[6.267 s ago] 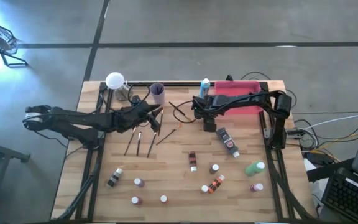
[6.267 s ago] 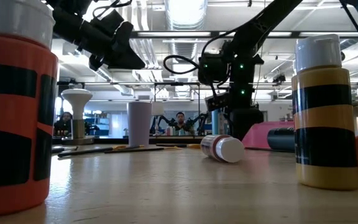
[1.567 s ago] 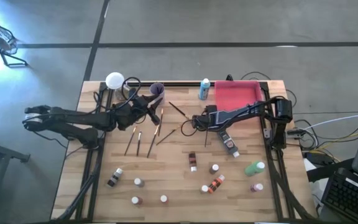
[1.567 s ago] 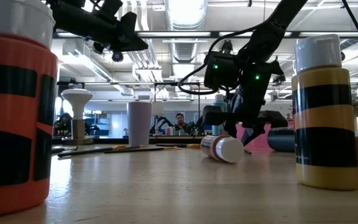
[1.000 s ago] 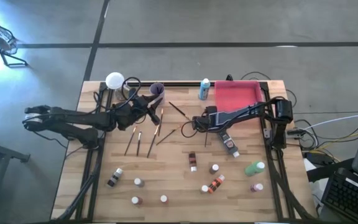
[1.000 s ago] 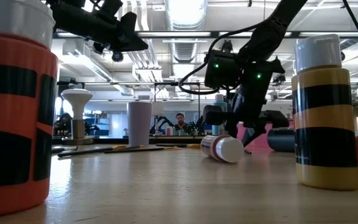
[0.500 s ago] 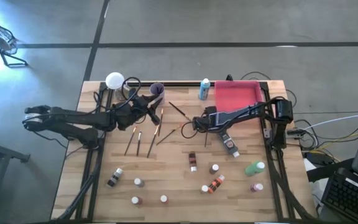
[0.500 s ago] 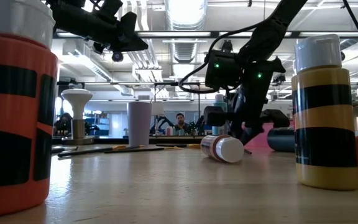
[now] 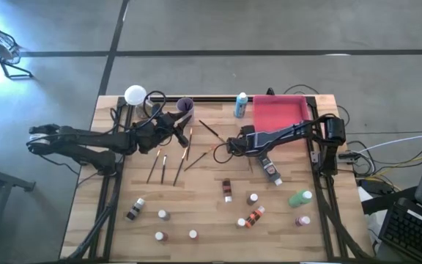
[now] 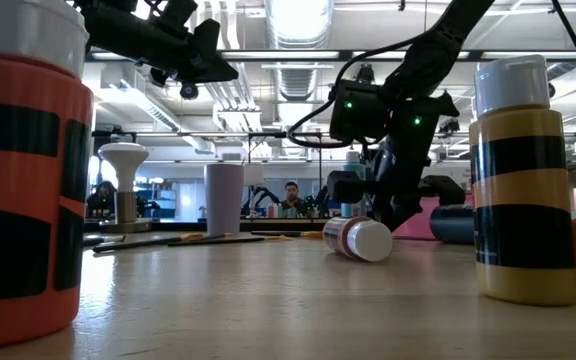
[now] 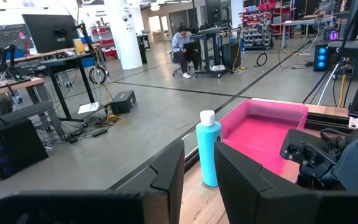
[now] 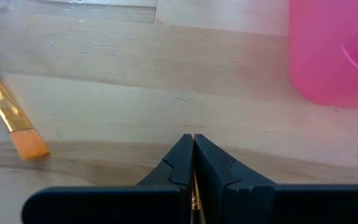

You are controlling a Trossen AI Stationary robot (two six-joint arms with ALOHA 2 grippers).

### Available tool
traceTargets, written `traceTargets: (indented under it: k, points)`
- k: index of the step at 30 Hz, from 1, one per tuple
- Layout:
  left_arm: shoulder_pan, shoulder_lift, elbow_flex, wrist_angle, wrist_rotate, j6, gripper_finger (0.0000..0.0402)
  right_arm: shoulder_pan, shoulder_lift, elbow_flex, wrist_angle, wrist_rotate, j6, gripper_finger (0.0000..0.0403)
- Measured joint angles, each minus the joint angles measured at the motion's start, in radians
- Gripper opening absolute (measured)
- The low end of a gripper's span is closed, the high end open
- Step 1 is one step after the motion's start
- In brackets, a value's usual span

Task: Pick & Place Paint Supplies
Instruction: Put the gold black paint brush into the purple cup

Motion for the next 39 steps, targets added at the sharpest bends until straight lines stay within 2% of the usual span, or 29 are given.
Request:
traceTargets:
  k: [13, 23, 26, 32, 34, 39]
  points:
    - [0.0, 0.0, 0.0, -0.001, 0.0, -0.001, 0.0094, 0.006, 0.004, 0.076, -0.113, 0.024, -0.078, 0.0008]
    - [0.0, 0.0, 0.0, -0.026, 0.007, -0.013, 0.0094, 0.034, 0.002, 0.095, -0.124, 0.053, -0.101, 0.0008]
    - [0.002, 0.0, 0.0, -0.037, 0.072, -0.038, 0.0094, 0.041, 0.002, 0.099, -0.125, 0.058, -0.107, 0.0008]
    - [0.056, 0.009, 0.0, -0.034, 0.335, -0.121, 0.0094, 0.049, 0.0, 0.105, -0.126, 0.078, -0.14, 0.0008]
    - [0.083, 0.026, 0.0, -0.037, 0.371, -0.141, 0.0094, 0.052, -0.001, 0.107, -0.126, 0.08, -0.153, 0.0008]
    - [0.143, 0.126, -0.001, -0.007, 0.382, -0.163, 0.0094, 0.063, -0.024, 0.107, -0.126, 0.084, -0.178, 0.0008]
